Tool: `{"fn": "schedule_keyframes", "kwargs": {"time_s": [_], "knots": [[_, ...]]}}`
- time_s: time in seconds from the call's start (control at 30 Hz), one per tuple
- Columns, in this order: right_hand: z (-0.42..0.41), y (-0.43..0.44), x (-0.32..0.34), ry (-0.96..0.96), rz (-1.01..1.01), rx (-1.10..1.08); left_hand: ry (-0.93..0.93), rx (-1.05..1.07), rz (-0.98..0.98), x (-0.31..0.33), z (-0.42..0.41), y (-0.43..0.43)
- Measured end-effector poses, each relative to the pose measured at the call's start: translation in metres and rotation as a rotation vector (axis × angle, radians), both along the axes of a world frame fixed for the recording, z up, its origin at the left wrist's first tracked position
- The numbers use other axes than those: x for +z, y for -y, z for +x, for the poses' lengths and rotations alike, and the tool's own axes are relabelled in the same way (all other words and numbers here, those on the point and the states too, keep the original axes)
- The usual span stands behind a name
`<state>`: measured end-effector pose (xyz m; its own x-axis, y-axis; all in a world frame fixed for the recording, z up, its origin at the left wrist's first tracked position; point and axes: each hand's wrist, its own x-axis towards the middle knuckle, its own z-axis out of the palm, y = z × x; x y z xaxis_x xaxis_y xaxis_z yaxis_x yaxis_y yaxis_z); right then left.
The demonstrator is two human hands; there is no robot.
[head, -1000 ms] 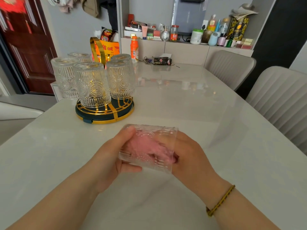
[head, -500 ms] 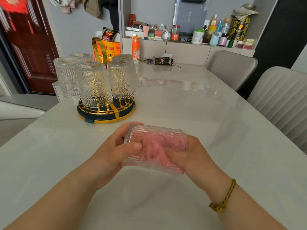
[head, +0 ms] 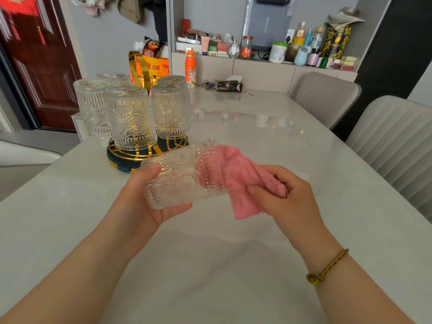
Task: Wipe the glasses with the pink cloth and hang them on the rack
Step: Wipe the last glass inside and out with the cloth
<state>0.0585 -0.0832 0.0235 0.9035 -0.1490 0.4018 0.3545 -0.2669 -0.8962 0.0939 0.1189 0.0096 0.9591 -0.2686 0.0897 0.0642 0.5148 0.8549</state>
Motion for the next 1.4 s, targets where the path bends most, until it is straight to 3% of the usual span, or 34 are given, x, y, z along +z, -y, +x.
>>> {"fn": "schedule_keyframes", "kwargs": {"time_s": [0.1,0.2,0.37,0.53,0.67,0.87,1.1,1.23,1.4], "knots": [[0.001,0.005,0.002,-0.033,0.187,-0.122,0.058,0.058,-0.059,0.003,0.003,-0.005],[0.003,0.008,0.001,-0.081,0.249,-0.193,0.072,0.121,-0.181,0.006,0.007,-0.011],[0.005,-0.013,-0.014,-0.265,0.304,-0.067,0.183,0.091,-0.210,0.009,0.000,0.001],[0.004,-0.024,-0.028,-0.360,0.469,0.152,0.159,0.030,0.004,0.003,-0.008,0.021],[0.006,-0.018,-0.024,-0.304,0.603,0.148,0.139,0.104,0.165,-0.007,-0.003,0.022],[0.001,-0.011,-0.010,-0.182,0.581,0.130,0.175,0.074,0.480,-0.015,-0.005,0.021],[-0.002,-0.014,-0.009,-0.438,0.560,0.168,0.214,0.062,0.424,-0.013,-0.009,0.022],[-0.001,-0.014,-0.010,-0.454,0.740,0.257,0.213,0.067,0.357,-0.016,-0.013,0.028],[0.002,-0.018,-0.016,-0.461,0.744,0.112,0.210,0.192,0.221,-0.013,-0.012,0.022]]}}
